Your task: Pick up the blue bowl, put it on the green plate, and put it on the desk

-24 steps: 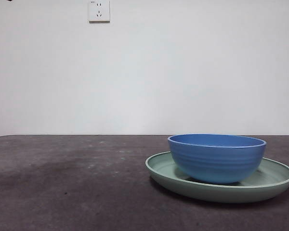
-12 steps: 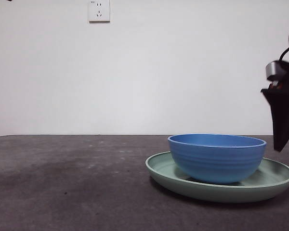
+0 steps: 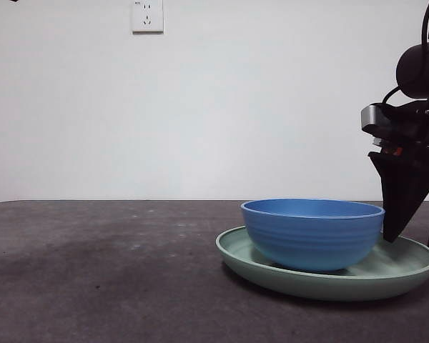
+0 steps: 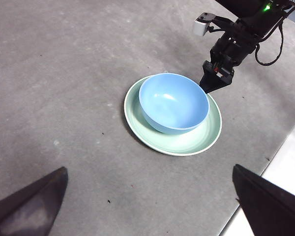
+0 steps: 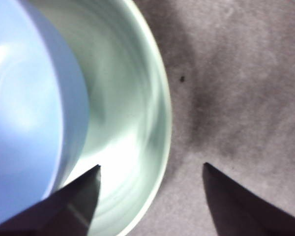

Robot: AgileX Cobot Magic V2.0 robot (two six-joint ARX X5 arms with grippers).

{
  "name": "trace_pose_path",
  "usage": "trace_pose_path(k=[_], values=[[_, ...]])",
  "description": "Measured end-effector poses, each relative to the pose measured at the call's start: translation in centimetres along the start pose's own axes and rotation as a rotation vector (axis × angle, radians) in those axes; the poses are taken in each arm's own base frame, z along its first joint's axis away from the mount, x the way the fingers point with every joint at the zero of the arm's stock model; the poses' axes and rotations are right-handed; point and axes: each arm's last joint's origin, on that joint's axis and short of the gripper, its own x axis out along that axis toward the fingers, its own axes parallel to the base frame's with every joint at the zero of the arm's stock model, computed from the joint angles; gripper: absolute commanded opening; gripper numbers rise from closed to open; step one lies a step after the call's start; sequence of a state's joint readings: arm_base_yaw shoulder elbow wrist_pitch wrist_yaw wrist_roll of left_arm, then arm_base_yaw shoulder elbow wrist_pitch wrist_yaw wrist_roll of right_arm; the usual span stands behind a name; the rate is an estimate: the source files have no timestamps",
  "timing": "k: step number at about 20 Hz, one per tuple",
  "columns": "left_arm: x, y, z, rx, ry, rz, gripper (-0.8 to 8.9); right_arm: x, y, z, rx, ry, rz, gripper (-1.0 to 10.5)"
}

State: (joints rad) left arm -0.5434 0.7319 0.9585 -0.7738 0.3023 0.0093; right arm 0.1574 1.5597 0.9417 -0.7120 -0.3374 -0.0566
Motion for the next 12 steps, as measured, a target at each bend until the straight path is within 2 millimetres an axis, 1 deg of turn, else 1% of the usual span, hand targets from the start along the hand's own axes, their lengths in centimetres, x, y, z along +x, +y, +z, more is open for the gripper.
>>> trace_pose_path(k=[3,7,9,12], values=[[0.0,0.0,0.0,0.0,0.0,0.0,6.26,0.0,0.0,0.0,0.0,0.0,0.0,2.6],[0.0,0.0,0.0,0.0,0.0,0.0,6.26,0.0,0.0,0.0,0.0,-0.001,0.003,2.5],[0.0,0.0,0.0,0.0,0.0,0.0,6.26,0.4,-0.1,0.1,0.004,0.009,0.005,2.1],[0.0,0.0,0.0,0.0,0.0,0.0,6.26,1.2,-0.3,0.1,0.015,0.035,0.059,2.0]])
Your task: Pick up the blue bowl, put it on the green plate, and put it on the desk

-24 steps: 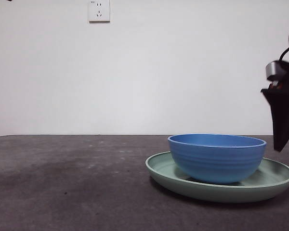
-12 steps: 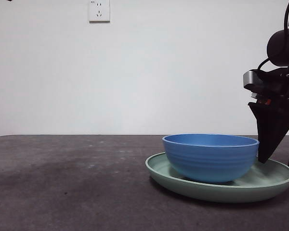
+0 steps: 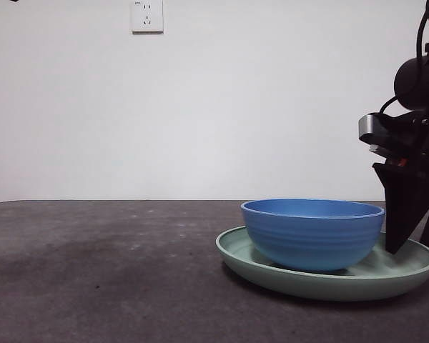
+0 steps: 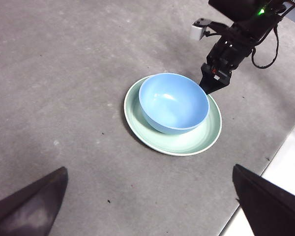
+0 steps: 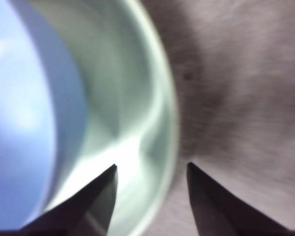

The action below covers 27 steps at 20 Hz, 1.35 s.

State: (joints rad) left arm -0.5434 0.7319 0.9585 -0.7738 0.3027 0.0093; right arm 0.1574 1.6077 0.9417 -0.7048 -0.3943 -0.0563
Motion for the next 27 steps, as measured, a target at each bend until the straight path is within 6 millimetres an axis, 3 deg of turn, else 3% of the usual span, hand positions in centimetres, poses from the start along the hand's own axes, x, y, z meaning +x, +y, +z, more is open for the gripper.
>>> trace_pose_path(k=[2,5,13,17,23,27], values=[[0.0,0.0,0.0,0.0,0.0,0.0,6.26,0.5,-0.2,0.1,0.004,0.01,0.004,1.7],[0.0,0.0,0.0,0.0,0.0,0.0,6.26,0.9,-0.4,0.2,0.009,0.018,0.005,0.1],[0.0,0.0,0.0,0.0,0.0,0.0,6.26,0.6,-0.2,0.6,0.04,-0.001,0.041,0.1],[0.0,0.0,0.0,0.0,0.0,0.0,6.26,-0.4,0.4,1.5,0.061,-0.006,0.082,0.1],[0.0,0.0,0.0,0.0,0.0,0.0,6.26,-1.8,3.8,3.9,0.04,-0.061,0.113,0.1],[0.0,0.0,0.0,0.0,0.0,0.0,6.26,-0.9,6.4,5.3,0.031,-0.051,0.149,0.1]])
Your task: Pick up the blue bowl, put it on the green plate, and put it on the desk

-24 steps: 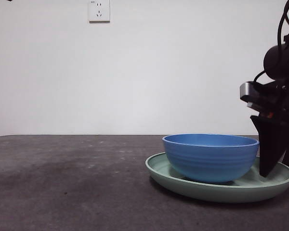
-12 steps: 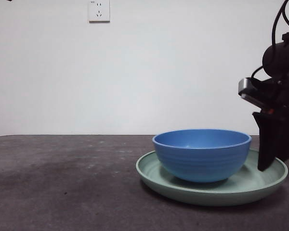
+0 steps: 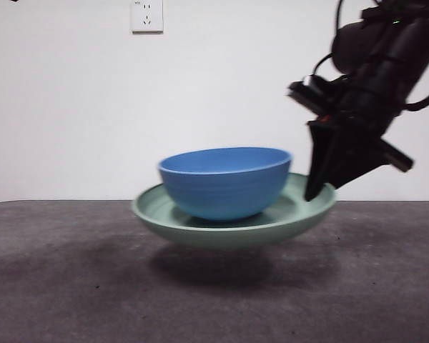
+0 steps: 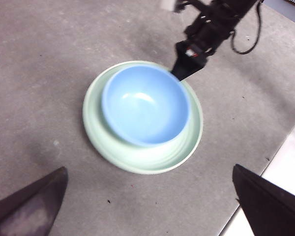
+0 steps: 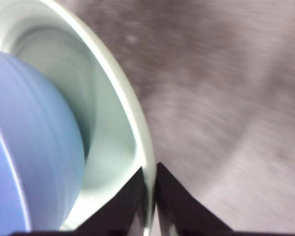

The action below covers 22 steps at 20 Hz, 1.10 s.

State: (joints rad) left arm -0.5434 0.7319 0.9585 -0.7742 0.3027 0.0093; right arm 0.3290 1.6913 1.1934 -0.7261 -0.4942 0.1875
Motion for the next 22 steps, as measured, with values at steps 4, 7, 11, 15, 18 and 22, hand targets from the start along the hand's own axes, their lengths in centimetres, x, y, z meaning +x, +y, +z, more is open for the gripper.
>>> trace_pose_path(k=[4,7,11,15,18,22], values=[[0.0,0.0,0.0,0.0,0.0,0.0,6.26,2.7,1.2,1.7,0.004,0.031,0.035,0.1],[0.0,0.0,0.0,0.0,0.0,0.0,6.26,4.2,1.3,2.6,0.012,0.053,0.037,0.1],[0.0,0.0,0.0,0.0,0.0,0.0,6.26,6.0,0.5,2.6,0.051,0.094,0.024,0.1],[0.0,0.0,0.0,0.0,0.0,0.0,6.26,6.8,0.1,2.7,0.066,0.103,0.027,0.1],[0.0,0.0,0.0,0.0,0.0,0.0,6.26,6.8,0.1,2.7,0.067,0.102,0.027,0.1],[0.0,0.0,-0.1,-0.002,0.007,0.0,6.26,6.9,0.2,2.9,0.047,0.079,0.034,0.1]])
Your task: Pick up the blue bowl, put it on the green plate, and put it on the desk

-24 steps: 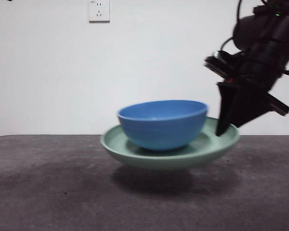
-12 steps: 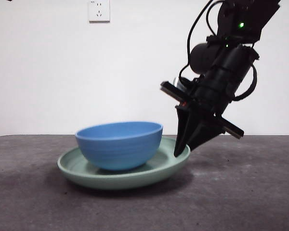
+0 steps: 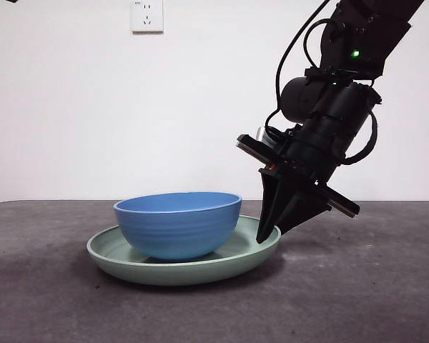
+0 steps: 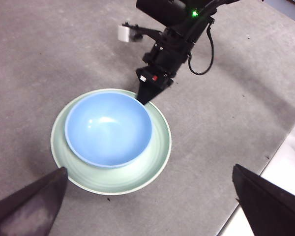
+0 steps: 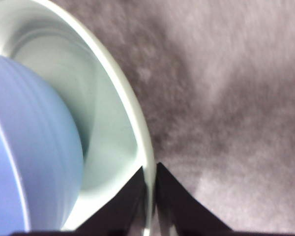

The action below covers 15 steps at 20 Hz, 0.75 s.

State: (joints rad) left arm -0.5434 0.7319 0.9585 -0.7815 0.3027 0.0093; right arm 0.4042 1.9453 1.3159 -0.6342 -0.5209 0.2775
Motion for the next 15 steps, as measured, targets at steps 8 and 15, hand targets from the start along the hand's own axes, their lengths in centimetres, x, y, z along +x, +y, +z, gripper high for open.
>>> trace_pose_path(k=[8,15], values=[[0.0,0.0,-0.4,-0.013,0.043,0.0,6.26,-2.5,0.1,1.4,0.015,-0.013,-0.025,4.0],[0.0,0.0,-0.4,-0.014,0.043,0.0,6.26,-11.0,2.6,1.2,-0.043,-0.096,-0.289,5.0]])
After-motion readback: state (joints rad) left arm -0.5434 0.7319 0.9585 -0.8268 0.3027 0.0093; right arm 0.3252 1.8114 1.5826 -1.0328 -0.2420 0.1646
